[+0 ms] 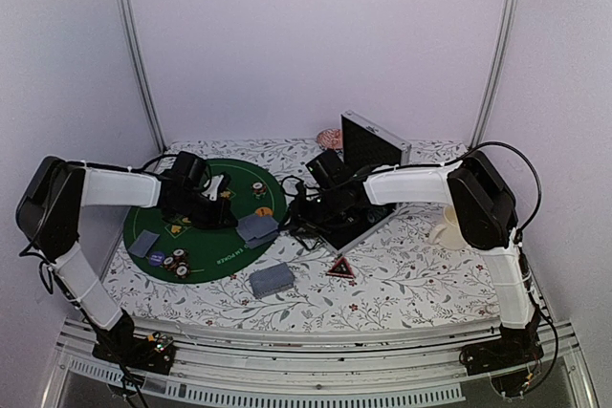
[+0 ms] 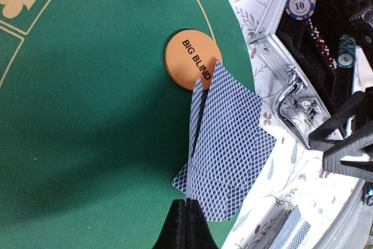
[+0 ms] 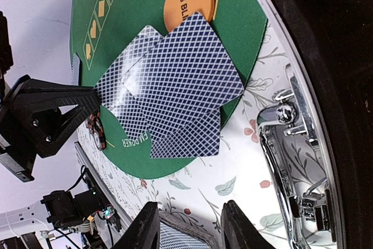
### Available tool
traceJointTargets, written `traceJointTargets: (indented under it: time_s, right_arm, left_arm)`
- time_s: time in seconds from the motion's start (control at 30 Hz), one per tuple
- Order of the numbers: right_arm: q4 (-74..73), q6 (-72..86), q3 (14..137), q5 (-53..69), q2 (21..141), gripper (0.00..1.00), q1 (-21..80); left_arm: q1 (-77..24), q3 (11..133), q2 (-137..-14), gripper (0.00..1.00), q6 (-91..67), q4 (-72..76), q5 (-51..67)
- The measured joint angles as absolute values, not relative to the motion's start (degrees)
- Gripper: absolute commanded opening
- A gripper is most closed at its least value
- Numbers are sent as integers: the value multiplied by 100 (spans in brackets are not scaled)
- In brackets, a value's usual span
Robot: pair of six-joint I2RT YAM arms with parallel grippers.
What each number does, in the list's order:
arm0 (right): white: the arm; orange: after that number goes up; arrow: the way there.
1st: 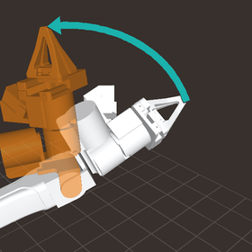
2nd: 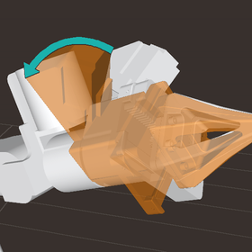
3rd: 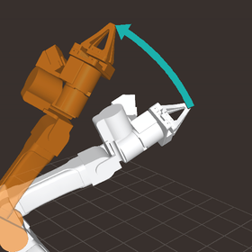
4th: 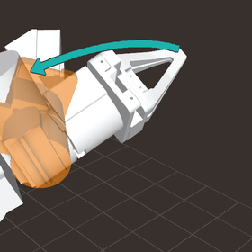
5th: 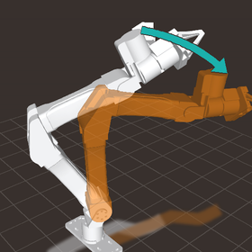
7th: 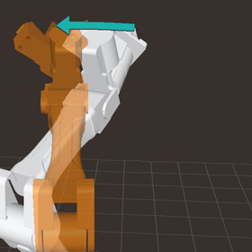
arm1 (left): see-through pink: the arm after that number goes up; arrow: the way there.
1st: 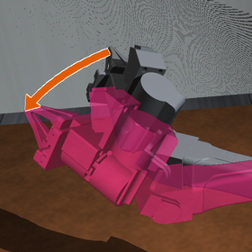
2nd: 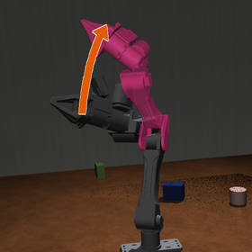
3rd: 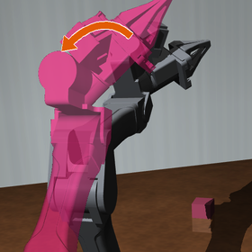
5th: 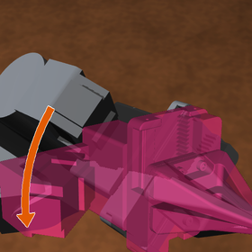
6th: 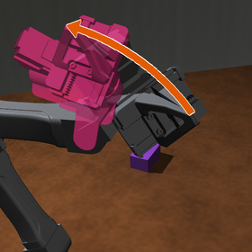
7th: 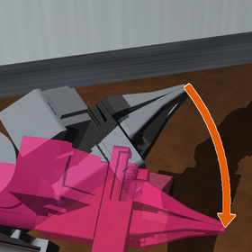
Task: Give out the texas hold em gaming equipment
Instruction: Pick up the poker card from the big blind area.
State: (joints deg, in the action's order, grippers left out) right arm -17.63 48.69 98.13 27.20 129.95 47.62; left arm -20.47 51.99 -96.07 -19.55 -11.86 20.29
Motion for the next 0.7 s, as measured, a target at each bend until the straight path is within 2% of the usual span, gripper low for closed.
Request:
traceJointTargets:
  time_s: [0.3, 0.53, 0.7]
  right_arm:
    - [-1671, 4788, 9706, 2818, 12995, 37, 4762]
    - [-1568, 4694, 9605, 2926, 12993, 37, 4762]
    - [-1549, 4397, 9397, 2998, 12969, 37, 4762]
  left_arm:
    - [-2047, 5826, -9240, 0, -1236, -2545, 1466]
    - [-1973, 6010, -8569, 0, -801, -3420, 596]
    - [-1090, 5937, -7841, 0, -803, -3566, 491]
